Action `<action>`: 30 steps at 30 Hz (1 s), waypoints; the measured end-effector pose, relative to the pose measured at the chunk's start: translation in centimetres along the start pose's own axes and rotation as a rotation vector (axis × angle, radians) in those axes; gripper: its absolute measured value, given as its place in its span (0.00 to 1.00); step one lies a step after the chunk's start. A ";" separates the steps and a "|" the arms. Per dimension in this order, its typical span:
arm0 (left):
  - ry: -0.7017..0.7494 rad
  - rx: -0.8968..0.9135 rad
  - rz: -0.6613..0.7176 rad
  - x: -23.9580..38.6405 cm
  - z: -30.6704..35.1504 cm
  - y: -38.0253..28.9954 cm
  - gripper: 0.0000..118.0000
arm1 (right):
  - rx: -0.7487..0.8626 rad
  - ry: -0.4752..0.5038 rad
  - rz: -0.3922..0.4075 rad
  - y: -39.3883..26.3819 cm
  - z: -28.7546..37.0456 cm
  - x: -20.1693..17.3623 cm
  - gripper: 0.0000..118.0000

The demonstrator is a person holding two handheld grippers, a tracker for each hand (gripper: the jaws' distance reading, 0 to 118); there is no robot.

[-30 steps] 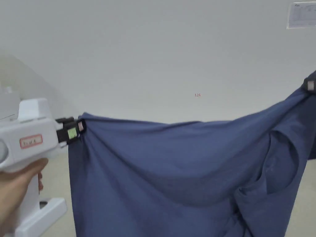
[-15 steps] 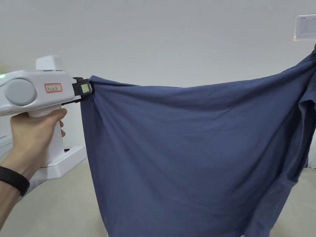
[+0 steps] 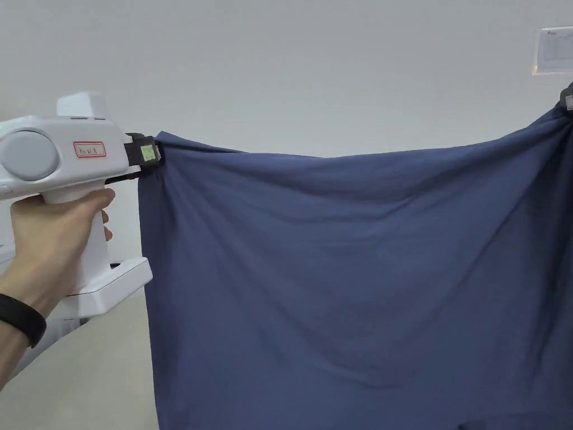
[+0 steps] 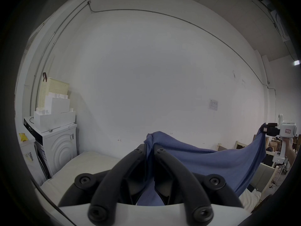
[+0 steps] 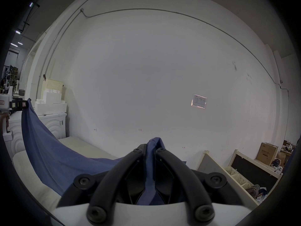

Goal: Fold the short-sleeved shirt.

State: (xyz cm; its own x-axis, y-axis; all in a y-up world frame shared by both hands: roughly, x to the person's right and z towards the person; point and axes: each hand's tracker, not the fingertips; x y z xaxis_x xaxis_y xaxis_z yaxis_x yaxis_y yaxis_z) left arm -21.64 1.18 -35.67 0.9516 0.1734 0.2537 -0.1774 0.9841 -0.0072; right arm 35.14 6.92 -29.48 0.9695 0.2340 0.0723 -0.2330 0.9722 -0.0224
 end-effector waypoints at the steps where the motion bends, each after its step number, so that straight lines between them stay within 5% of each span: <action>1: -0.002 -0.012 0.005 0.0 -0.3 -0.1 0.06 | -0.001 -0.001 0.003 -0.1 -0.2 -0.1 0.04; 16: 0.052 -0.081 -0.020 -0.7 -9.0 -1.1 0.06 | -0.014 -0.035 -0.048 -1.3 -7.8 -1.3 0.04; 27: 0.051 -0.126 -0.059 -2.5 -19.7 -3.5 0.06 | 0.001 -0.017 0.035 -1.9 -17.4 -2.8 0.04; 30: 0.032 -0.128 -0.114 -3.2 -21.8 -4.3 0.06 | 0.002 0.005 -0.017 -1.8 -19.8 -2.8 0.04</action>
State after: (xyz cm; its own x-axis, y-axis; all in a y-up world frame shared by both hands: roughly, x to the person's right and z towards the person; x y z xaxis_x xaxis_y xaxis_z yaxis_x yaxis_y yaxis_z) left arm -18.42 -2.77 -57.56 0.9717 0.0596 0.2288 -0.0365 0.9939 -0.1039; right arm 34.33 4.36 -49.40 0.9737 0.2175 0.0681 -0.2166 0.9761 -0.0192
